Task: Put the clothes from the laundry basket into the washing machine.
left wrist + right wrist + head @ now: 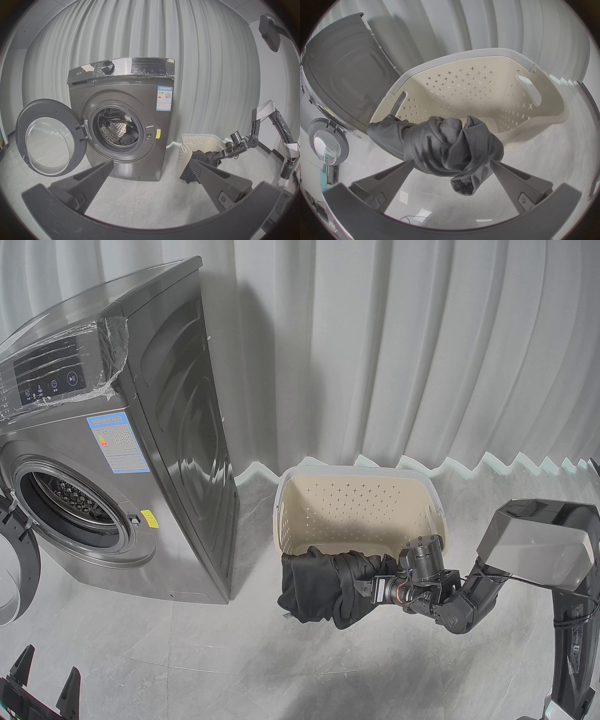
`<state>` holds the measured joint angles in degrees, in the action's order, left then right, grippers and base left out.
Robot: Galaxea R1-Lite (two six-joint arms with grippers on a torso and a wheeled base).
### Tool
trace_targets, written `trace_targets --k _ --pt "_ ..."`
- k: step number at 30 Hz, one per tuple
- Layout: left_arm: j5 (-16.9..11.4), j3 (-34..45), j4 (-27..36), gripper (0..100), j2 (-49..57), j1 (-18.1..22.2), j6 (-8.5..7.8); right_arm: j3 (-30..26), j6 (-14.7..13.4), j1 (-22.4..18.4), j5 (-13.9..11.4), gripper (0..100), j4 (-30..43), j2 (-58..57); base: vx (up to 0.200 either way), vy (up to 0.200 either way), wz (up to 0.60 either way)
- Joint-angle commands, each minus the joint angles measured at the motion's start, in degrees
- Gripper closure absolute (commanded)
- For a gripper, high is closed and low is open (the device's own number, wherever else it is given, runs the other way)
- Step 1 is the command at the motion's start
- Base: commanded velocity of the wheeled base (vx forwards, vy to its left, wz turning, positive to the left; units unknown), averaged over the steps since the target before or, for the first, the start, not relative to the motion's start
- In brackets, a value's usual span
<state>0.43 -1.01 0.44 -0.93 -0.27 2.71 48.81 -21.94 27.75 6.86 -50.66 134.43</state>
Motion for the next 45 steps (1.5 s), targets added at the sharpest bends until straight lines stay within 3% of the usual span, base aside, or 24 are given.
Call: trace_targets --k 1,15,16,29,39,45 --pt "0.0 0.8 0.0 0 0.8 0.0 0.02 2.3 -0.3 -0.1 0.9 0 0.5 1.2 0.0 0.0 0.0" --pt "0.0 0.8 0.0 0 0.8 0.0 0.02 7.4 -1.1 -1.3 1.1 0 3.6 3.6 0.0 0.0 0.0" --pt "0.0 0.8 0.0 0 0.8 0.0 0.02 7.4 -1.1 -1.2 1.1 100 3.5 3.7 0.0 0.0 0.0" --pt "0.0 0.8 0.0 0 0.8 0.0 0.02 5.9 -1.2 -0.3 1.1 100 2.8 2.5 0.0 0.0 0.0" --pt "0.0 0.8 0.0 0 0.8 0.0 0.11 -2.1 -1.2 2.6 1.3 100 -3.1 -7.5 0.0 0.0 0.0" --pt "0.0 0.8 0.0 0 0.8 0.0 0.11 -10.6 -1.1 3.6 1.3 100 -9.4 -16.7 0.0 0.0 0.0"
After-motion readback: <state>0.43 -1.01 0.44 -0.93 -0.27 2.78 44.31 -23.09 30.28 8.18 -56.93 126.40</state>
